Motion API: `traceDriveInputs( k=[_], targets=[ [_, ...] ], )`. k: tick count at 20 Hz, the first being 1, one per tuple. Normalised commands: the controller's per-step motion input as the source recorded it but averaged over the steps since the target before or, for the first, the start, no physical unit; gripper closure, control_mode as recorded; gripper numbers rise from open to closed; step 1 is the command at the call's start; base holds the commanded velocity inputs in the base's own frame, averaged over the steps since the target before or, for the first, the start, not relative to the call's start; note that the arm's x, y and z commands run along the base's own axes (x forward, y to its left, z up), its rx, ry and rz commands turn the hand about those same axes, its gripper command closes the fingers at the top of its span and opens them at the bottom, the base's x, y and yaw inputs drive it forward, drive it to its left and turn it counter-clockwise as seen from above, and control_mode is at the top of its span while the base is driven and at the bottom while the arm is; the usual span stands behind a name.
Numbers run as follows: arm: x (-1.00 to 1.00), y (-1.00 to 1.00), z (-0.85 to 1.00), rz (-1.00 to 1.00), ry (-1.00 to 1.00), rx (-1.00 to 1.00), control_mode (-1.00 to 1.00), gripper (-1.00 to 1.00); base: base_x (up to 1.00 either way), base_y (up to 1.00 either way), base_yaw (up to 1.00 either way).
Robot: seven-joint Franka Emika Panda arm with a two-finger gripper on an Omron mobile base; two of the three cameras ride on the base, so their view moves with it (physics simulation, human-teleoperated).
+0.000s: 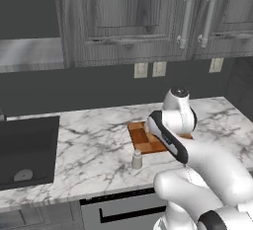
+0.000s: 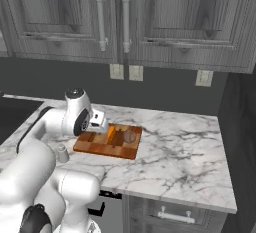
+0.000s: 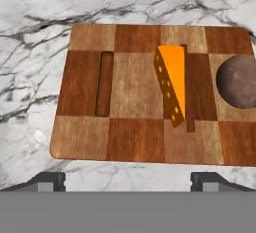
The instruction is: Retrieve the reheated potato from the microwave, then place the potato, cheese, and condiment on the cutting board.
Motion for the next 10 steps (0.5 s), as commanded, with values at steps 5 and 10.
traceDriveInputs(
  k=[5,10],
  targets=[
    [-0.37,0.41,0.14,-0.11,0.00,0.01,-1.00,-1.00,0.00,0.00,0.00],
    [-0.28,0.41,0.07,-0.11,0.00,0.00,-1.00,-1.00,0.00,0.00,0.00]
  ],
)
